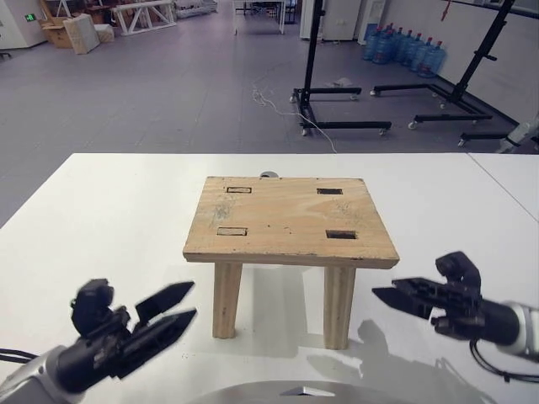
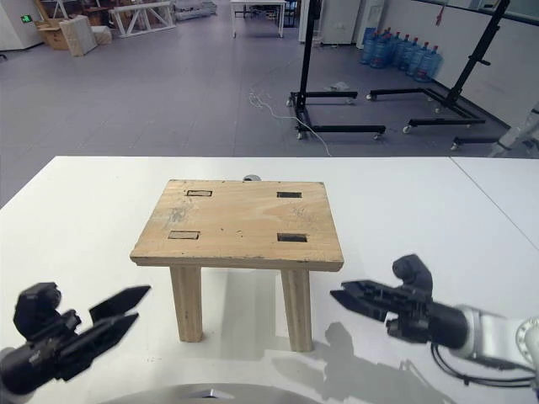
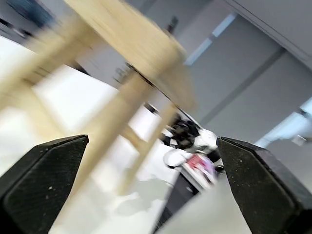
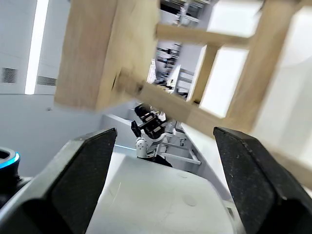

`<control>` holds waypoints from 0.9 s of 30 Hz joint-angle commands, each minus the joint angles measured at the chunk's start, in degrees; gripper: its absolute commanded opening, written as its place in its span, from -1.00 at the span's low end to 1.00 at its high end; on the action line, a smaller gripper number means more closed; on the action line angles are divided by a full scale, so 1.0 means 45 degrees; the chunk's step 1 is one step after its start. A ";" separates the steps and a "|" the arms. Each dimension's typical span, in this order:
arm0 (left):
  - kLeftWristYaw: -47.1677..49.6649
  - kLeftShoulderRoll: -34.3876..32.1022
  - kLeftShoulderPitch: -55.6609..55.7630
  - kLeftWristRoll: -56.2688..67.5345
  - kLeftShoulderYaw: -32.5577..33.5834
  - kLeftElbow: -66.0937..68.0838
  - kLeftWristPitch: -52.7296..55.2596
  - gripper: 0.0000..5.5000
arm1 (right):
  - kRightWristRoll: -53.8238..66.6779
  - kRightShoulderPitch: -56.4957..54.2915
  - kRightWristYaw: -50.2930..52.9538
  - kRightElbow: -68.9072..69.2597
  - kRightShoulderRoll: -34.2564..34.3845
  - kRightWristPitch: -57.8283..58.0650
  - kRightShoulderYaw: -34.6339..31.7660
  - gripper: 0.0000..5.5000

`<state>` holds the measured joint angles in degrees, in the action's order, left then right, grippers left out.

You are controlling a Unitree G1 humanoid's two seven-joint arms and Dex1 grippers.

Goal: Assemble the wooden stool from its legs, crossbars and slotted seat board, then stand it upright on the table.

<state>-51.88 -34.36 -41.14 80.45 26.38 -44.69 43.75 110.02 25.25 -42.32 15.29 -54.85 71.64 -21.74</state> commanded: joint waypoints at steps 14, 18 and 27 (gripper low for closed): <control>0.1460 0.0050 0.5220 -0.4215 -0.4189 0.2781 -0.0836 0.75 | -0.8547 -0.4523 -0.2839 0.0040 0.3455 -0.3826 0.4107 0.32; 0.1085 0.0451 0.6616 -0.5654 -0.5424 0.4093 -0.1232 0.75 | -1.0395 -0.5912 -0.2513 -0.1773 0.5435 -0.5696 0.4469 0.32; 0.1927 0.2411 1.0507 -0.9597 -0.5771 0.8982 -0.4584 0.75 | -1.2530 -0.8909 -0.3172 -0.5666 0.7944 -0.7584 0.4520 0.32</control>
<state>-43.41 -24.22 3.84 39.22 -0.05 -6.97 24.93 55.54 -12.30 -55.59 -7.31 -20.27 38.87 -1.13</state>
